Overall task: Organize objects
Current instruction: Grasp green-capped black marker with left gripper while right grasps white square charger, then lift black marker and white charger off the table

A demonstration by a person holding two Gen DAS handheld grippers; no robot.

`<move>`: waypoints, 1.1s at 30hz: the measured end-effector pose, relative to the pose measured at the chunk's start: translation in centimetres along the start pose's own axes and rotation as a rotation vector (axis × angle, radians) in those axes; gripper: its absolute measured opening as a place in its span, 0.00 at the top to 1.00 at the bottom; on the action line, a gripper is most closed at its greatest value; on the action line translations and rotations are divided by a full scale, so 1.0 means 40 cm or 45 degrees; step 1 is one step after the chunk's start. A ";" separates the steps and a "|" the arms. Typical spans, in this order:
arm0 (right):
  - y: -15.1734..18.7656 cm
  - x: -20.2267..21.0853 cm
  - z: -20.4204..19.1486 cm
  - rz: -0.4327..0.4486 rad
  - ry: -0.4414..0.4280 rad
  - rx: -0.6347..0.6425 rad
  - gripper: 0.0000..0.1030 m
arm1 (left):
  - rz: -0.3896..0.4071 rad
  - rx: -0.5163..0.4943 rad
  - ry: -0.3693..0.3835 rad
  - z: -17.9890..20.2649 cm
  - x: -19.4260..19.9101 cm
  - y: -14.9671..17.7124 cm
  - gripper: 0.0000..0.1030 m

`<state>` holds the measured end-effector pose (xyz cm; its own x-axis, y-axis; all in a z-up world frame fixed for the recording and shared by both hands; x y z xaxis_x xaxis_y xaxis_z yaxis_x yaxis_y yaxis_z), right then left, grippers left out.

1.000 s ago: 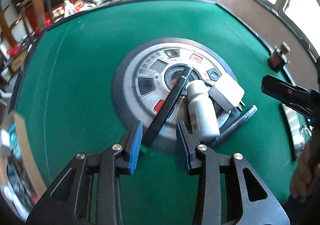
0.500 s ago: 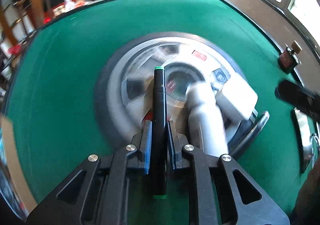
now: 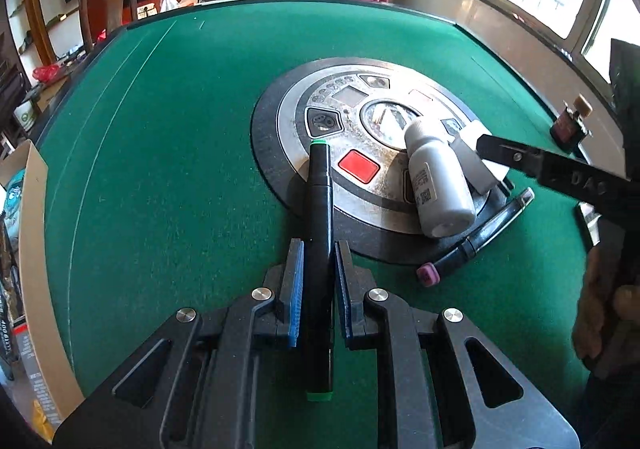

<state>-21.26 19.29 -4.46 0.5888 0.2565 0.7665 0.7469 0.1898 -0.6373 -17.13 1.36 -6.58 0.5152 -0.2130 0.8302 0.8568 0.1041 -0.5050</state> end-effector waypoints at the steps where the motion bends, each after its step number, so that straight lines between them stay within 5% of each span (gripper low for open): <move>1: -0.001 -0.004 -0.006 -0.003 -0.007 0.014 0.49 | 0.006 -0.003 -0.001 0.001 -0.001 -0.001 0.86; 7: 0.017 -0.033 -0.044 -0.071 0.107 0.171 0.48 | 0.049 -0.027 -0.037 0.006 -0.006 -0.011 0.86; 11: 0.027 -0.027 -0.038 -0.062 0.123 0.155 0.57 | 0.082 -0.013 -0.035 0.004 -0.008 -0.015 0.85; 25: 0.002 0.114 -0.050 0.168 -0.041 -0.051 0.57 | 0.157 0.086 0.018 -0.035 0.053 -0.044 0.86; 33: 0.002 0.107 -0.096 0.158 -0.090 -0.029 0.57 | 0.208 0.120 0.038 -0.055 0.093 -0.064 0.86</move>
<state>-17.49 16.75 -0.92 0.6544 0.3429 0.6740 0.6770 0.1312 -0.7241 -17.44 -1.84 -2.74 0.6482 -0.2140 0.7307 0.7605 0.2298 -0.6073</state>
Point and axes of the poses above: each gripper's, at about its wrist camera, not at the fingertips, and x roughly against the way its jaws point, z to its right, y to its underside, the point moved 9 cm from there along -x, roughly the way its jaws point, and after that the axes turned 14 degrees about x, right-handed, at the moved point
